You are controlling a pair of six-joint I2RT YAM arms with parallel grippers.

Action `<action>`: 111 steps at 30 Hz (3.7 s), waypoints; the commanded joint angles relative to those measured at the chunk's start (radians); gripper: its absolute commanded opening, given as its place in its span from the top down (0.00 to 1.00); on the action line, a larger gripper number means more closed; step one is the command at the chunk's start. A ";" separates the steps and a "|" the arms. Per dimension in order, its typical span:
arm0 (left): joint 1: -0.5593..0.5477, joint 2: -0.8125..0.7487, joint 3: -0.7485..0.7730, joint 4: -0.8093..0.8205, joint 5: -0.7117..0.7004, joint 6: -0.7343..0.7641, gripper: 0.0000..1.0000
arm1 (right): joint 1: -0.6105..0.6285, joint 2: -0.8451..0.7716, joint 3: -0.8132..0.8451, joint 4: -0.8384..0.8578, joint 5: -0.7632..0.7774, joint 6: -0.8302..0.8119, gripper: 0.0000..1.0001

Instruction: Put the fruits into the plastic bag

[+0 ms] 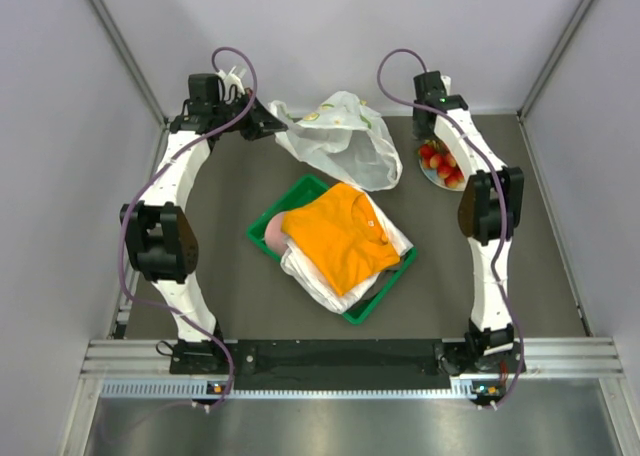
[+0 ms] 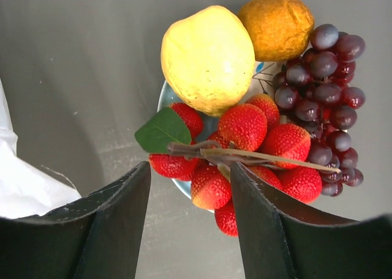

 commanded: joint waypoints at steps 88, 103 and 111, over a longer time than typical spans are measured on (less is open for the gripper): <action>-0.006 -0.014 -0.053 0.145 0.063 -0.091 1.00 | 0.009 -0.581 -0.420 0.165 -0.066 0.014 1.00; -0.017 -0.034 -0.072 0.171 0.063 -0.120 1.00 | 0.112 -0.673 -0.214 0.208 -0.319 -0.045 1.00; -0.017 -0.042 -0.076 0.223 0.061 -0.163 1.00 | 0.255 -0.570 -0.117 0.244 -0.511 -0.044 1.00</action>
